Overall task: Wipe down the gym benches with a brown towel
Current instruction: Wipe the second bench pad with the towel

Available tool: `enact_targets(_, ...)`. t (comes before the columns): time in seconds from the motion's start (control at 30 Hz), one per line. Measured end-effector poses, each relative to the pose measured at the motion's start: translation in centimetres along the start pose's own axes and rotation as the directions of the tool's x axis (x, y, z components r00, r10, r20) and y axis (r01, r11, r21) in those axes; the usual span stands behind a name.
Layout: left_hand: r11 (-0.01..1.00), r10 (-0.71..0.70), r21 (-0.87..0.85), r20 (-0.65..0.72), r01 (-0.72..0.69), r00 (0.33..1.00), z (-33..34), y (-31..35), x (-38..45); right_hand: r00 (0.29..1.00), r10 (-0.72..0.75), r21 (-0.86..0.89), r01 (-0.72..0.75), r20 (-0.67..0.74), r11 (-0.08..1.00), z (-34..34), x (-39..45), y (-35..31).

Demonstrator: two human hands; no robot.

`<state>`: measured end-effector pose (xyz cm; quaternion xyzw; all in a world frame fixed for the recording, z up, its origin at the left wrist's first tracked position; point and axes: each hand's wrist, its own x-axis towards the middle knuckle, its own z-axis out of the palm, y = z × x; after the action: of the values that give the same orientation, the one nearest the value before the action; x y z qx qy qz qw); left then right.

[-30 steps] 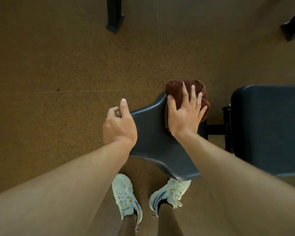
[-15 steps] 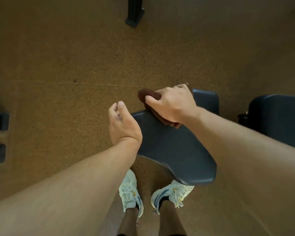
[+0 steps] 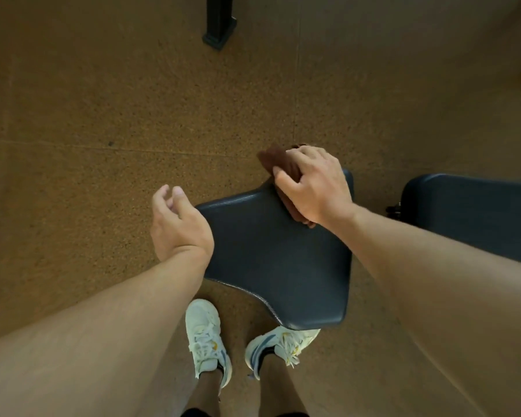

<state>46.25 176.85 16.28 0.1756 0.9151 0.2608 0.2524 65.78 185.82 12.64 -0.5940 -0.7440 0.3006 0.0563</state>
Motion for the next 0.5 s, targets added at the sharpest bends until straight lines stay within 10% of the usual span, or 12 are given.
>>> enact_targets(0.17, 1.000, 0.014, 0.017, 0.029, -0.015, 0.999, -0.2, -0.2, 0.3, 0.866, 0.463, 0.263, -0.410, -0.188, 0.873, 1.8, -2.8, 0.1)
enact_targets(0.3, 0.997, -0.024, 0.076, 0.100, 0.016, 0.995, -0.1, -0.3, 0.8, 0.522, 0.853, 0.580, -0.689, -0.020, 0.435, 4.4, -9.4, 1.4)
enact_targets(0.5, 0.999, -0.033, 0.046, 0.158, 0.026, 0.987, -0.3, -0.2, 1.2, 0.097, 0.991, 0.680, -0.733, 0.096, 0.006, 8.9, -19.0, -4.3)
